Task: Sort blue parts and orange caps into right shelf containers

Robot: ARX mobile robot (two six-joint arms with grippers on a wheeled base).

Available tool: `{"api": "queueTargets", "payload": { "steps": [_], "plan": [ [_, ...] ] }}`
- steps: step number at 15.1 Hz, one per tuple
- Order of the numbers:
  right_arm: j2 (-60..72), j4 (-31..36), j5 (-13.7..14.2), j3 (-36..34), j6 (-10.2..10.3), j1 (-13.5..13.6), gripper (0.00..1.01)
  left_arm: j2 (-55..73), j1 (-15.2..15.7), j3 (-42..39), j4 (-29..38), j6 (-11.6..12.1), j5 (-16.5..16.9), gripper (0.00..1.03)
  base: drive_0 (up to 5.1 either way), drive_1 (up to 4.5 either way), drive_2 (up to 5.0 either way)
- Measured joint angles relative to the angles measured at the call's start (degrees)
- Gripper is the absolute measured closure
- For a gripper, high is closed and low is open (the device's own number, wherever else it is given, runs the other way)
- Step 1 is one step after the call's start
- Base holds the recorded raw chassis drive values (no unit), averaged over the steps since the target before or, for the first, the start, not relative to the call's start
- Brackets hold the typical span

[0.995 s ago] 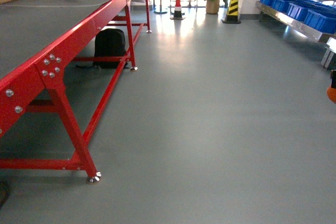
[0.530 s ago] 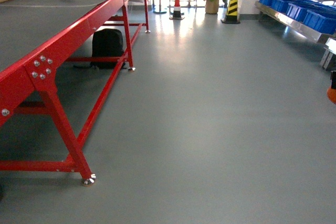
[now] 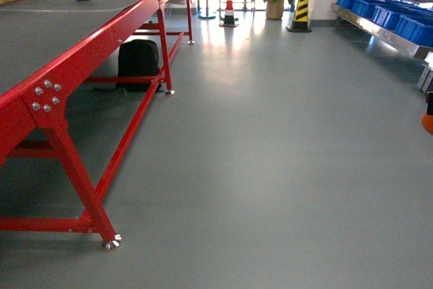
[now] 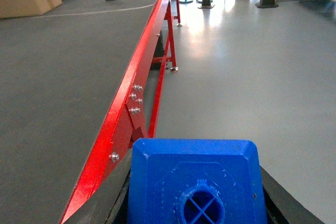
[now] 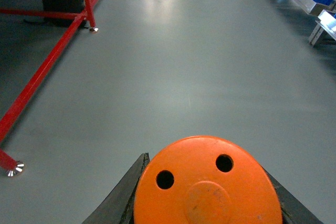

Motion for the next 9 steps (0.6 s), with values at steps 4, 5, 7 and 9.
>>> {"api": "queueTargets", "payload": {
  "steps": [4, 5, 7, 9],
  "plan": [
    [0.00, -0.20, 0.00, 0.00, 0.00, -0.02, 0.57, 0.07, 0.00, 0.00, -0.02, 0.00, 0.02, 0.59, 0.0, 4.37, -4.3],
    [0.00, 0.02, 0.00, 0.00, 0.00, -0.02, 0.57, 0.07, -0.02, 0.00, 0.00, 0.00, 0.07, 0.59, 0.1, 4.44, -4.2],
    [0.00, 0.00, 0.00, 0.00, 0.00, -0.02, 0.57, 0.07, 0.00, 0.00, -0.04, 0.00, 0.07, 0.59, 0.1, 4.46, -4.2],
    [-0.02, 0.09, 0.00, 0.00, 0.00, -0.02, 0.57, 0.11, 0.00, 0.00, 0.11, 0.00, 0.09, 0.59, 0.1, 4.44, -4.2]
  ]
}}
